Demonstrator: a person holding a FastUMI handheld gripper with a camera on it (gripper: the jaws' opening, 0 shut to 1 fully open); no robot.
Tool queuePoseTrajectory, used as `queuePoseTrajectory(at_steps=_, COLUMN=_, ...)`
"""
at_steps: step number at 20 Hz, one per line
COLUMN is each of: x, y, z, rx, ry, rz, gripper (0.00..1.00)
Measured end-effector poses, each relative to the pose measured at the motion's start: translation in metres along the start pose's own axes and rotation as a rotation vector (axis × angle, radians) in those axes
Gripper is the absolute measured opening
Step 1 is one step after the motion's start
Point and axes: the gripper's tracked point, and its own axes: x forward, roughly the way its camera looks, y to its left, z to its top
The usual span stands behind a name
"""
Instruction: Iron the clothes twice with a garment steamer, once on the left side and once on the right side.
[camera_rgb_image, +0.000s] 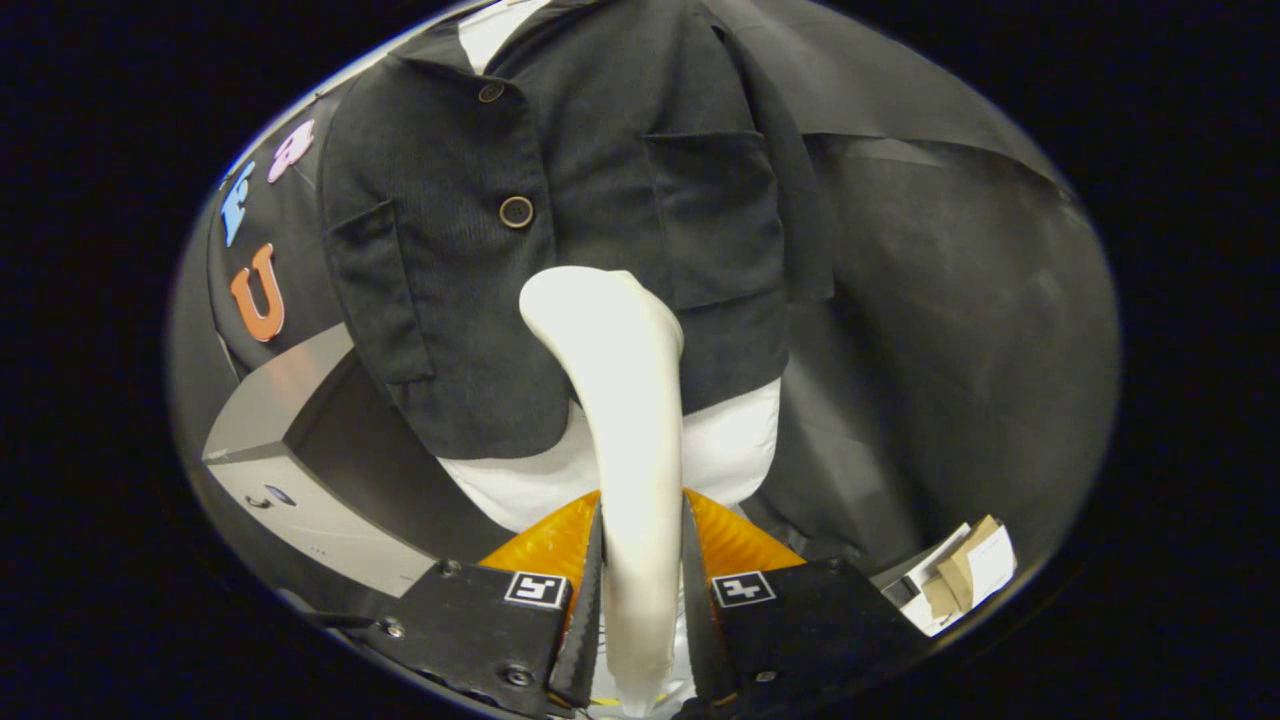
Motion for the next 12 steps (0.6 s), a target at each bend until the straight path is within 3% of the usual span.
queuePoseTrajectory(at_steps=5, x=-0.074, y=0.023, z=-0.032, rx=-0.035, ry=-0.027, rz=-0.010, gripper=0.40)
queuePoseTrajectory(at_steps=12, x=-0.201, y=0.098, z=-0.075, rx=-0.105, ry=-0.100, rz=0.050, gripper=0.40)
